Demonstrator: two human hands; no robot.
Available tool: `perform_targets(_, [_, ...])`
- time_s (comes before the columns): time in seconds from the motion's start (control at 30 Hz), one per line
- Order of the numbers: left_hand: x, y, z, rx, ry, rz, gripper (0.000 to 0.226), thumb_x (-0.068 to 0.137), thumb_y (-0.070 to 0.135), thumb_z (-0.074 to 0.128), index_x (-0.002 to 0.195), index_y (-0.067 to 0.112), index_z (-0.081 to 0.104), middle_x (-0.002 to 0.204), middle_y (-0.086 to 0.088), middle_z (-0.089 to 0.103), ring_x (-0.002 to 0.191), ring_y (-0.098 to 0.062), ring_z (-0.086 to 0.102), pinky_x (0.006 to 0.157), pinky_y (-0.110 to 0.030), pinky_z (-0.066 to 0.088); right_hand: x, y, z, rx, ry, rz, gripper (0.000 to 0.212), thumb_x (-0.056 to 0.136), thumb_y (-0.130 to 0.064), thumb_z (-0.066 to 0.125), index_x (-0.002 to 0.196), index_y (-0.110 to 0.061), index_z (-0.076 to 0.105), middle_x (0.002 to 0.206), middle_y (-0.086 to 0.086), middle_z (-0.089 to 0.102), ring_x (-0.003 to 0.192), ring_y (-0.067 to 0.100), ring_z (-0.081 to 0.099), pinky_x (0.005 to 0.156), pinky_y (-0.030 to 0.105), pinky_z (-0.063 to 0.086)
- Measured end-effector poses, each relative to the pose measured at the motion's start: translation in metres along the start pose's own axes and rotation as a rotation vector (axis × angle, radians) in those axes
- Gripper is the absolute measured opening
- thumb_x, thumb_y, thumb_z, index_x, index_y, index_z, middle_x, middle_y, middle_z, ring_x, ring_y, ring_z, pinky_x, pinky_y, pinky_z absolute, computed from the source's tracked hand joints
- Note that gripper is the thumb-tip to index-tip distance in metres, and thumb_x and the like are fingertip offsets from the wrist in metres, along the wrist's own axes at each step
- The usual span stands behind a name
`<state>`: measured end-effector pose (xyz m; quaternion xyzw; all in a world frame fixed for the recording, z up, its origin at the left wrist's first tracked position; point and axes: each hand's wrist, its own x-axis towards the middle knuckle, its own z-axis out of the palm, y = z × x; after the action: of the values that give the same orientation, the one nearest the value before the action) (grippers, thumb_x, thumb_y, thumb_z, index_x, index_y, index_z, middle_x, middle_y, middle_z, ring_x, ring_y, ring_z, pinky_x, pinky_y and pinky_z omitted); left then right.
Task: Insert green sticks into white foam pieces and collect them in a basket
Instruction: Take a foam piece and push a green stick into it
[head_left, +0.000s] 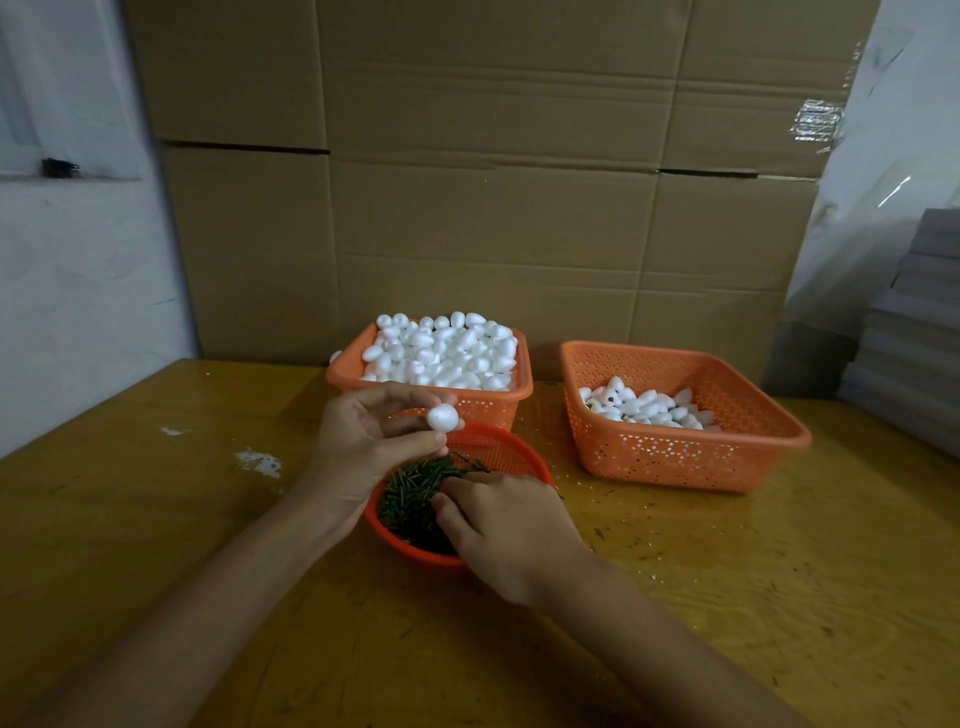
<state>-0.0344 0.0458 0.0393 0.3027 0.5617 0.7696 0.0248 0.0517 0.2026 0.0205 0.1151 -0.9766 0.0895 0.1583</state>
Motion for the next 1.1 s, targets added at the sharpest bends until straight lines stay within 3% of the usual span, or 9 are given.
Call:
perform_targets(0.5, [-0.0011, -0.0019, 0.0014, 0.139, -0.074, 0.081, 0.040, 0.074, -0.025, 0.077, 0.086, 0.013, 0.081, 0.109, -0.013, 0.079, 0.103, -0.031, 0.077, 0.072, -0.032, 0.064, 0.0002, 0.0009, 0.0029, -0.008, 0.023, -0.011, 0.042, 0.112, -0.043, 0.029, 0.098, -0.021, 0.061, 0.091, -0.002, 0.065, 0.080, 0.020, 0.059, 0.070, 0.034, 0.035])
perform_targets(0.67, [-0.0012, -0.0021, 0.0013, 0.206, -0.094, 0.088, 0.034, 0.071, -0.014, 0.083, 0.089, 0.014, 0.081, 0.110, -0.009, 0.079, 0.107, -0.028, 0.076, 0.081, -0.038, 0.065, 0.0002, 0.0017, 0.0035, -0.008, 0.040, -0.017, 0.042, 0.112, -0.043, 0.030, 0.103, -0.021, 0.065, 0.094, -0.002, 0.067, 0.082, 0.021, 0.061, 0.070, 0.033, 0.032])
perform_targets(0.73, [-0.0011, -0.0028, 0.0008, 0.218, -0.099, 0.088, 0.038, 0.073, -0.019, 0.082, 0.090, 0.014, 0.081, 0.110, -0.009, 0.080, 0.109, -0.027, 0.075, 0.084, -0.037, 0.065, 0.0000, 0.0013, 0.0037, -0.002, 0.039, -0.017, 0.042, 0.112, -0.043, 0.030, 0.104, -0.021, 0.065, 0.093, -0.002, 0.067, 0.081, 0.020, 0.061, 0.070, 0.033, 0.032])
perform_targets(1.1, [-0.0011, -0.0038, 0.0006, 0.220, -0.119, 0.102, 0.041, 0.076, -0.019, 0.080, 0.093, 0.018, 0.083, 0.108, -0.008, 0.079, 0.104, -0.025, 0.076, 0.075, -0.029, 0.062, -0.0003, 0.0002, 0.0026, 0.005, 0.036, -0.009, 0.041, 0.112, -0.042, 0.031, 0.108, -0.021, 0.066, 0.095, -0.002, 0.067, 0.083, 0.020, 0.061, 0.071, 0.033, 0.032])
